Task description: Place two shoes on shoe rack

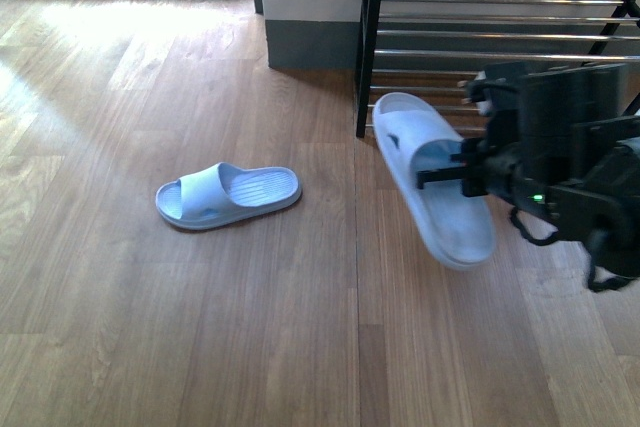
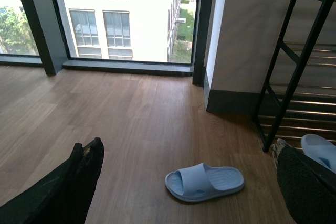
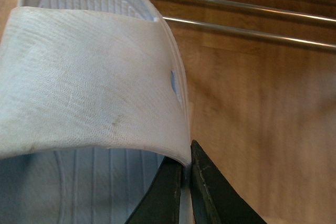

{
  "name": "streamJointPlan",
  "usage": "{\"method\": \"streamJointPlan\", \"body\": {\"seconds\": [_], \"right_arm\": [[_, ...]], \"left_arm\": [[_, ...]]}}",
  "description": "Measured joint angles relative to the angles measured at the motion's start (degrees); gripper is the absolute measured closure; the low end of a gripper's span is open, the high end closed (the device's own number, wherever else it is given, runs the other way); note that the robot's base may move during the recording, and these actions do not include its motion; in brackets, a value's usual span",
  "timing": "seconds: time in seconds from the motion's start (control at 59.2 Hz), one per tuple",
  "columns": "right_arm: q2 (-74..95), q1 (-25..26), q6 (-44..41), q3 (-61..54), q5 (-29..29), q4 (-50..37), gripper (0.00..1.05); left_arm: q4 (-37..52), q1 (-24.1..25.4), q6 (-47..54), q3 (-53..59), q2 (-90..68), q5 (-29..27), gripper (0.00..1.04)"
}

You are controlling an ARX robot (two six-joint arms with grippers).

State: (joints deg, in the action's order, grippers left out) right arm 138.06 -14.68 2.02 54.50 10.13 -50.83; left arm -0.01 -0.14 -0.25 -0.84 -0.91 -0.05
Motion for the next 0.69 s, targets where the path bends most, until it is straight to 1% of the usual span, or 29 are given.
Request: {"method": "streamJointPlan", "body": {"seconds": [0.186, 0.237, 0.338, 0.456, 0.592, 0.642, 0.693], "right_arm": [[-16.5, 5.2, 1.5, -16.1, 0.2, -1.4, 1.03], [-22.4, 6.6, 1.9, -20.9, -0.6, -0.6, 1.03], [-31.2, 8.3, 2.6, -26.7, -1.9, 1.6, 1.03], [-40.6, 9.9, 2.9, -31.0, -2.9, 4.3, 1.03], [-49.1, 11.6, 3.0, -33.4, -3.8, 7.8, 1.03], [-53.9, 12.6, 3.2, -34.8, -5.2, 10.3, 1.03], [-56.3, 12.9, 3.3, -35.5, -5.3, 10.7, 1.03]], "left_arm": [[0.0, 0.0, 0.0, 0.0, 0.0, 0.0, 0.09], [0.0, 0.0, 0.0, 0.0, 0.0, 0.0, 0.09], [0.0, 0.0, 0.0, 0.0, 0.0, 0.0, 0.09], [0.0, 0.0, 0.0, 0.0, 0.0, 0.0, 0.09], [0.0, 0.0, 0.0, 0.0, 0.0, 0.0, 0.09], [0.0, 0.0, 0.0, 0.0, 0.0, 0.0, 0.09], [0.0, 0.0, 0.0, 0.0, 0.0, 0.0, 0.09]]}}
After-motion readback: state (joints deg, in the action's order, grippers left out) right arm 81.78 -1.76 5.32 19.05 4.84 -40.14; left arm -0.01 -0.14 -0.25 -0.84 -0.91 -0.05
